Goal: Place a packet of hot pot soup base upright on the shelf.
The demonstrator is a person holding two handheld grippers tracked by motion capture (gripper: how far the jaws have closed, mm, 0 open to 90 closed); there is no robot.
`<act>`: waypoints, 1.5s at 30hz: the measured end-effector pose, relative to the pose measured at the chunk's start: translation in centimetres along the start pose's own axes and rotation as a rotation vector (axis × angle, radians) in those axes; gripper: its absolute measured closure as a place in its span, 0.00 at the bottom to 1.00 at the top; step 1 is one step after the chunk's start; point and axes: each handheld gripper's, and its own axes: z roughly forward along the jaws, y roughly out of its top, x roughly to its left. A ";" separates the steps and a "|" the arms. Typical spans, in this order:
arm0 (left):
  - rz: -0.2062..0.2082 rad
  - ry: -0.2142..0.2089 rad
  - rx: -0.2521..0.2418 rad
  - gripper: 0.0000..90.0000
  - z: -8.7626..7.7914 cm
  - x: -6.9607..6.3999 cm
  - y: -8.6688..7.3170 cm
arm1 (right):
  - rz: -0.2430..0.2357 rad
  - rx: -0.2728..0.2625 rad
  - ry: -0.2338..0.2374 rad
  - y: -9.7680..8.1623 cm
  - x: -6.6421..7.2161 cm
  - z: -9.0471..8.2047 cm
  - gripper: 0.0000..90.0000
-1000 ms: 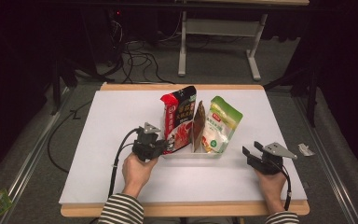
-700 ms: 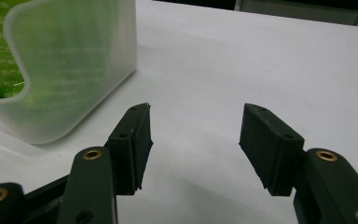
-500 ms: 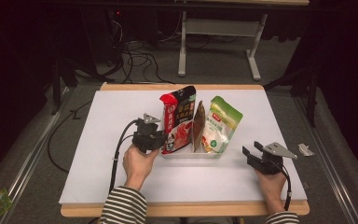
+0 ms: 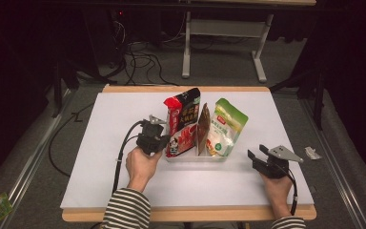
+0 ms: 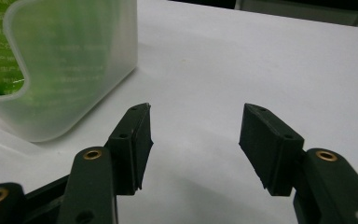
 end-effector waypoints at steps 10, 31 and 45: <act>0.004 -0.020 0.028 1.00 0.6 -0.1 -2.3 | -0.009 0.005 0.000 0.0 0.0 0.1 0.49; 0.018 -0.051 -0.181 0.65 -2.4 1.5 -4.5 | 0.003 0.007 0.004 0.0 -0.1 0.1 0.49; -0.028 0.011 -0.206 0.56 -3.1 3.6 -5.8 | 0.029 0.001 0.012 0.0 -0.3 0.0 0.49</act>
